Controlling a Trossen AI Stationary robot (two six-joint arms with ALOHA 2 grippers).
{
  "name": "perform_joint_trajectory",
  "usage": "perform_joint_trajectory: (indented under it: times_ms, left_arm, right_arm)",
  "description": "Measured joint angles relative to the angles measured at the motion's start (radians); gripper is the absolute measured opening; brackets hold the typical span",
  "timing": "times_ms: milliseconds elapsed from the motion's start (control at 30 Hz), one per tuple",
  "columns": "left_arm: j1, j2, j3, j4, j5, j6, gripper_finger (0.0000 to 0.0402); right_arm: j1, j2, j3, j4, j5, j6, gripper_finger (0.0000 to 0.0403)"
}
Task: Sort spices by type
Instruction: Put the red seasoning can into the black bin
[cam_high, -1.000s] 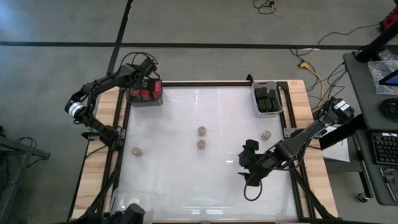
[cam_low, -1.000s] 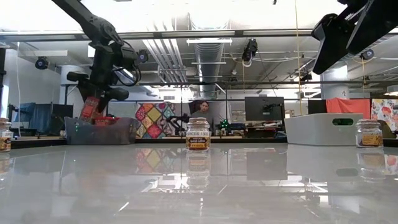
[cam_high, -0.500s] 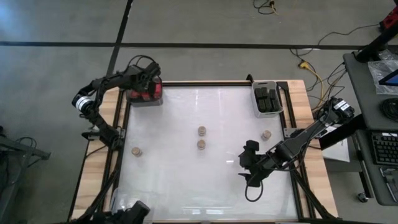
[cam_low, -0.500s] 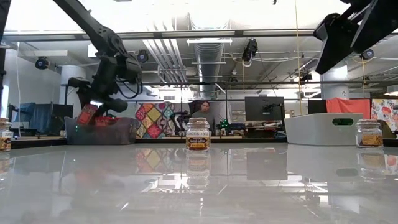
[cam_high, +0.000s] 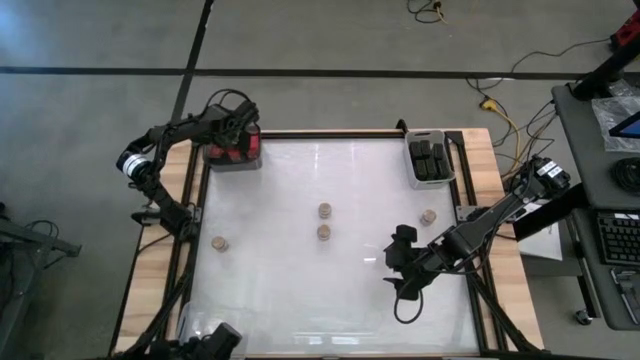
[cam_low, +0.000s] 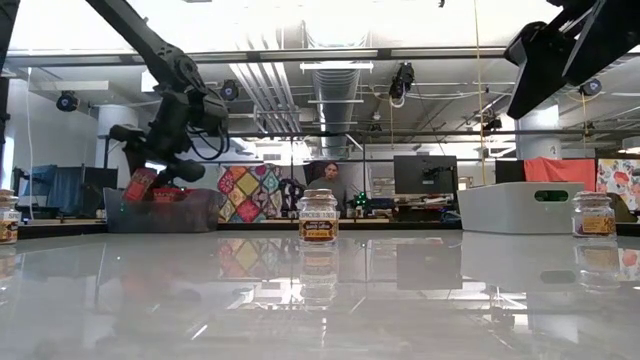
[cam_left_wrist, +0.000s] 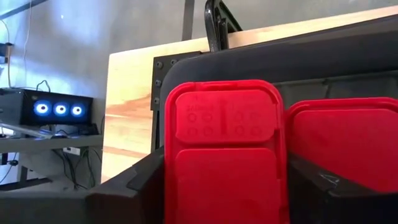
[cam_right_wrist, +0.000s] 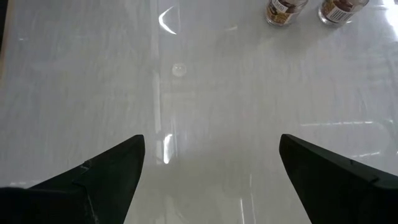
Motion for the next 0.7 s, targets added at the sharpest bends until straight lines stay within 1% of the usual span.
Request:
perform_joint_trajectory:
  times_ms: [267,700]
  left_arm:
    - [0.0,0.0,0.0,-0.012,0.001,0.012,0.0233]
    - [0.0,0.001,0.0,-0.019,0.011,0.019,0.0235]
  right_arm:
    - [0.0,0.0,0.0,0.0,0.0,0.0,0.0364]
    - [0.0,0.0,0.0,0.002,0.0,-0.001,0.0364]
